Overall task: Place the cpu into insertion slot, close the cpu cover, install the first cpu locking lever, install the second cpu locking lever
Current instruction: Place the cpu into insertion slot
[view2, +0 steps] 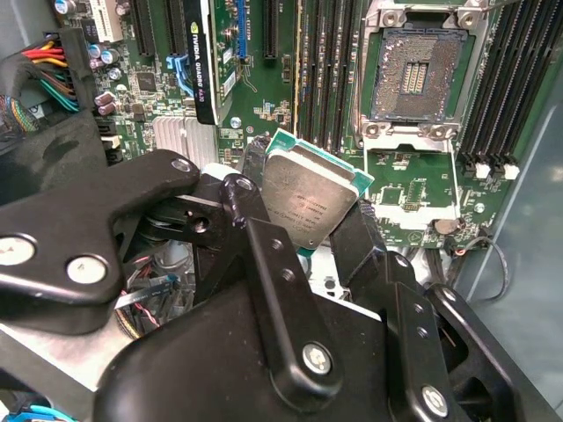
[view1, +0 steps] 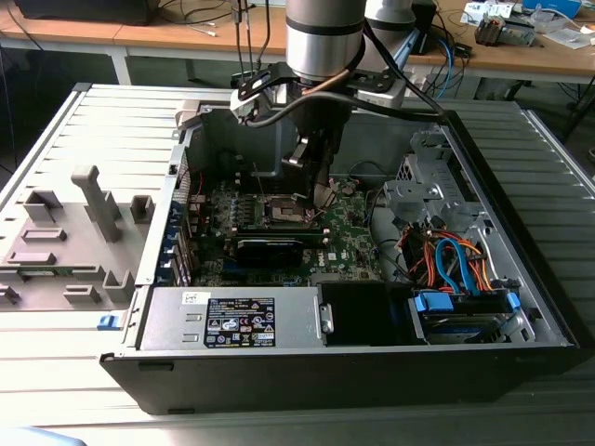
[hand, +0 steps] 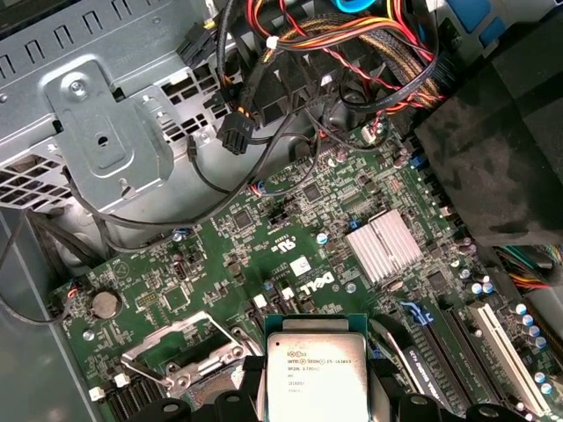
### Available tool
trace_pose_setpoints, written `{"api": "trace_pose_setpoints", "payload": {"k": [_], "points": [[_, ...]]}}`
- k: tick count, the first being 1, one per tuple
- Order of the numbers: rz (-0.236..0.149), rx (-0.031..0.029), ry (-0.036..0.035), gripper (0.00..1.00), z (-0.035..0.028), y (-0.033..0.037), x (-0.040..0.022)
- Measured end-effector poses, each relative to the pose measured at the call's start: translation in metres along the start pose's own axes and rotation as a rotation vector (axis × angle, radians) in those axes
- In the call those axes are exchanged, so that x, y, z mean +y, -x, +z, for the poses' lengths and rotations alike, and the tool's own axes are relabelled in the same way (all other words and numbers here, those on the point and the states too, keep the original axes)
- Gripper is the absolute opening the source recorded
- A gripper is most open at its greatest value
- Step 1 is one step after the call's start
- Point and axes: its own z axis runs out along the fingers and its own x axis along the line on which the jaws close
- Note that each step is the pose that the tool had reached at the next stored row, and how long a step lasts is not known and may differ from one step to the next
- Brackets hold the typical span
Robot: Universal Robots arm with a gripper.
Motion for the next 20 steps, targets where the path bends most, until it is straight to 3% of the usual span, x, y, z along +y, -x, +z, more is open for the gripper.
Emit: {"api": "trace_pose_setpoints", "payload": {"k": [20], "points": [[0.014, -0.0011, -0.0005, 0.55, 0.0007, 0.0000, 0.0000]]}}
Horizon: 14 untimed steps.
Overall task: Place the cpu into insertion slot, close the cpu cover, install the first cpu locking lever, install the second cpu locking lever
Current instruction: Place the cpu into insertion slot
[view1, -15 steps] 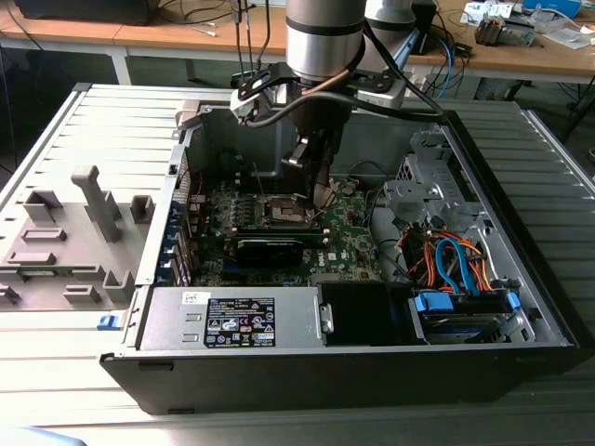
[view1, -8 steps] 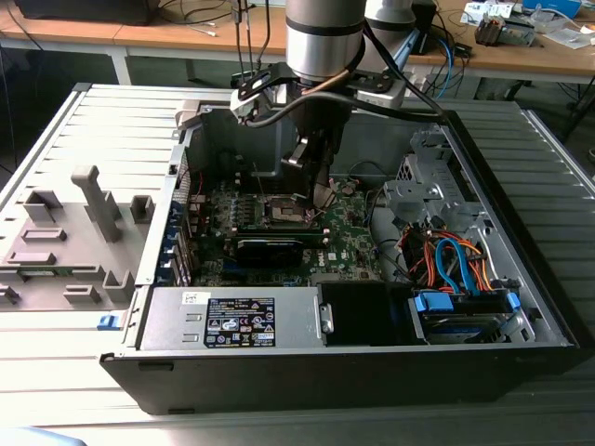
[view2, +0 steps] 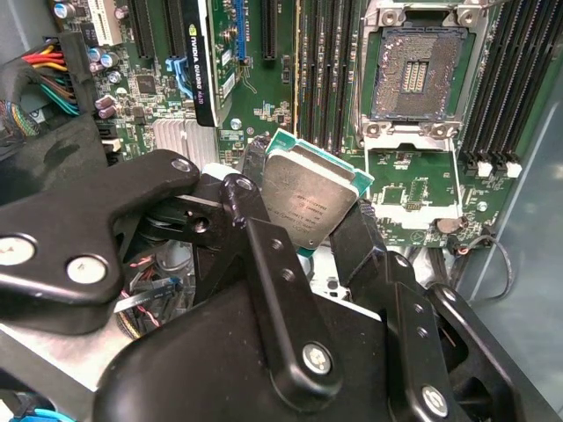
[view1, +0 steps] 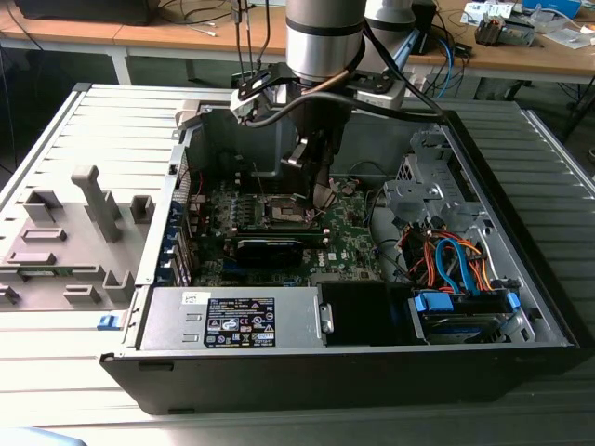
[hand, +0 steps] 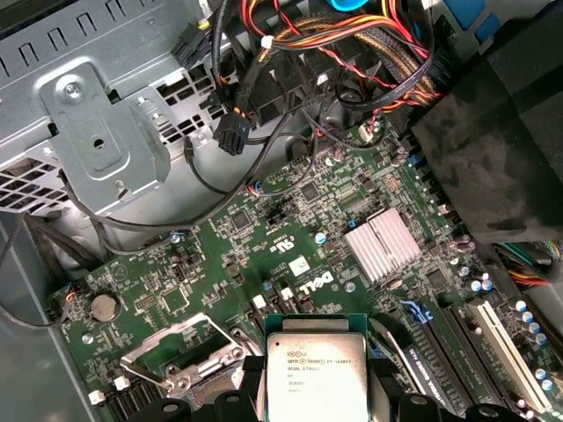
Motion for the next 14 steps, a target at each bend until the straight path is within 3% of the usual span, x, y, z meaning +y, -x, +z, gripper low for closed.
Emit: {"api": "trace_pose_setpoints", "payload": {"k": [14], "points": [[0.011, -0.0008, -0.0004, 0.55, 0.0003, 0.0000, 0.0000]]}}
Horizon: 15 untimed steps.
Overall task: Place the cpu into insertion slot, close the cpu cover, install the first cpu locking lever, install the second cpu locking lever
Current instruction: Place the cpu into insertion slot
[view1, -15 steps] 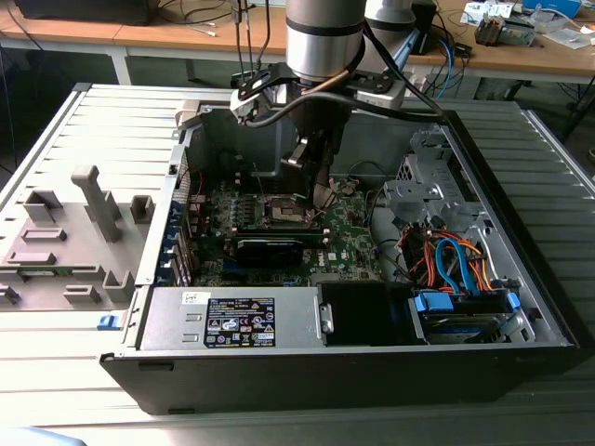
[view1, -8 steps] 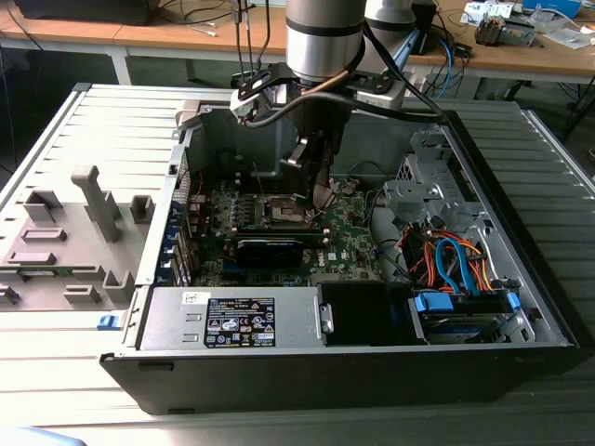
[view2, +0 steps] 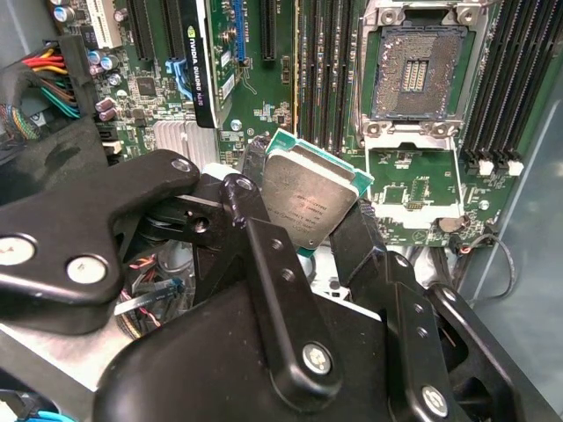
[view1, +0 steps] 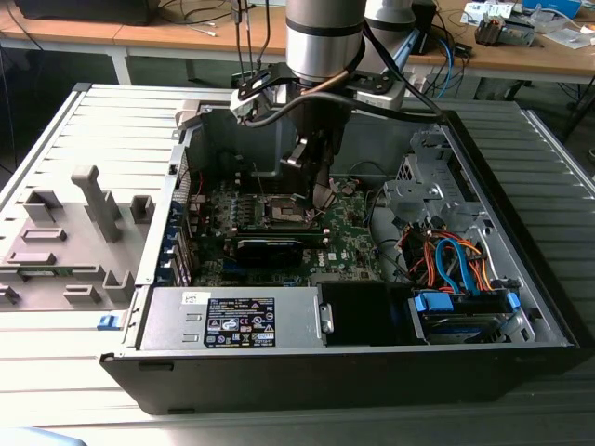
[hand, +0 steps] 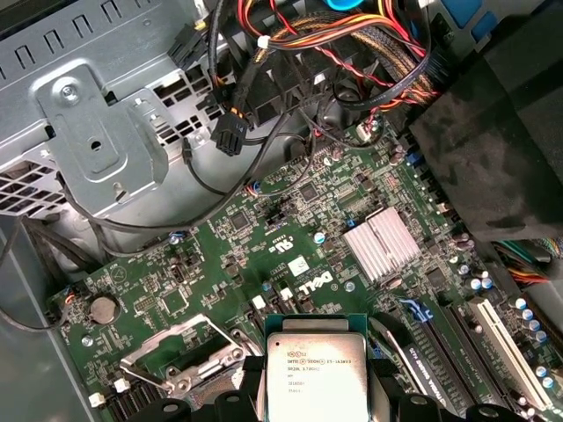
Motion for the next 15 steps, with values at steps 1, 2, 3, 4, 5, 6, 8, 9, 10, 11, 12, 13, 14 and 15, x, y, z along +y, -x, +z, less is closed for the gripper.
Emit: {"api": "trace_pose_setpoints", "payload": {"k": [1, 2, 3, 4, 5, 6, 8, 9, 10, 11, 12, 13, 14, 15], "points": [[0.001, -0.0001, -0.0001, 0.55, 0.0000, 0.0000, 0.0000], [0.002, -0.0001, -0.0001, 0.55, 0.0001, 0.0000, 0.0000], [0.003, -0.0002, -0.0001, 0.55, 0.0001, 0.0000, 0.0000], [0.004, -0.0002, -0.0002, 0.55, 0.0001, 0.0000, 0.0000], [0.004, -0.0002, -0.0002, 0.55, 0.0002, 0.0000, 0.0000], [0.005, -0.0003, -0.0002, 0.55, 0.0002, 0.0000, 0.0000], [0.007, -0.0005, -0.0003, 0.55, 0.0002, 0.0000, 0.0000], [0.008, -0.0005, -0.0003, 0.55, 0.0003, 0.0000, 0.0000], [0.009, -0.0005, -0.0003, 0.55, 0.0003, 0.0000, 0.0000], [0.009, -0.0007, -0.0004, 0.55, 0.0003, 0.0000, 0.0000], [0.010, -0.0007, -0.0004, 0.55, 0.0004, 0.0000, 0.0000], [0.011, -0.0008, -0.0004, 0.55, 0.0004, 0.0000, 0.0000], [0.012, -0.0008, -0.0005, 0.55, 0.0004, 0.0000, 0.0000], [0.014, -0.0009, -0.0005, 0.55, 0.0005, 0.0000, 0.0000]]}}
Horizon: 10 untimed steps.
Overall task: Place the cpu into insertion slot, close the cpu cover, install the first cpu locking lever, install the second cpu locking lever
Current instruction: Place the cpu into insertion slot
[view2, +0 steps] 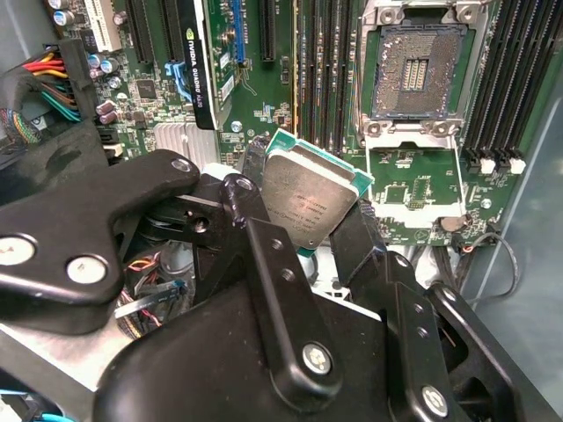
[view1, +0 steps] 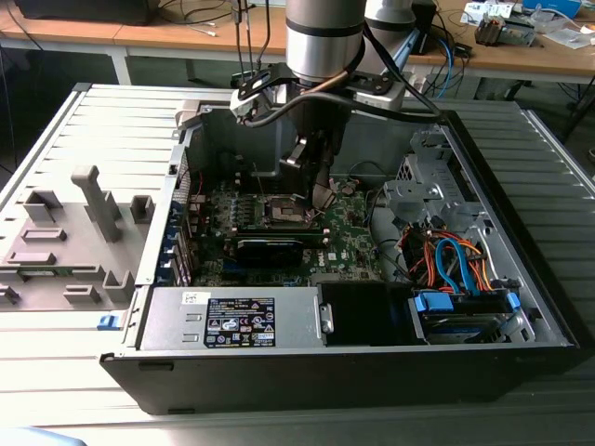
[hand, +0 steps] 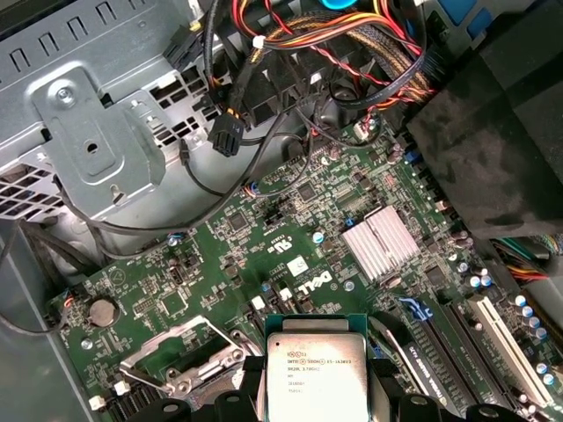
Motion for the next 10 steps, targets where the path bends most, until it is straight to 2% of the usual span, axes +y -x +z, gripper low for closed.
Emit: {"api": "trace_pose_setpoints", "payload": {"k": [10], "points": [[0.008, -0.0006, -0.0003, 0.55, 0.0002, 0.0000, 0.0000]]}}
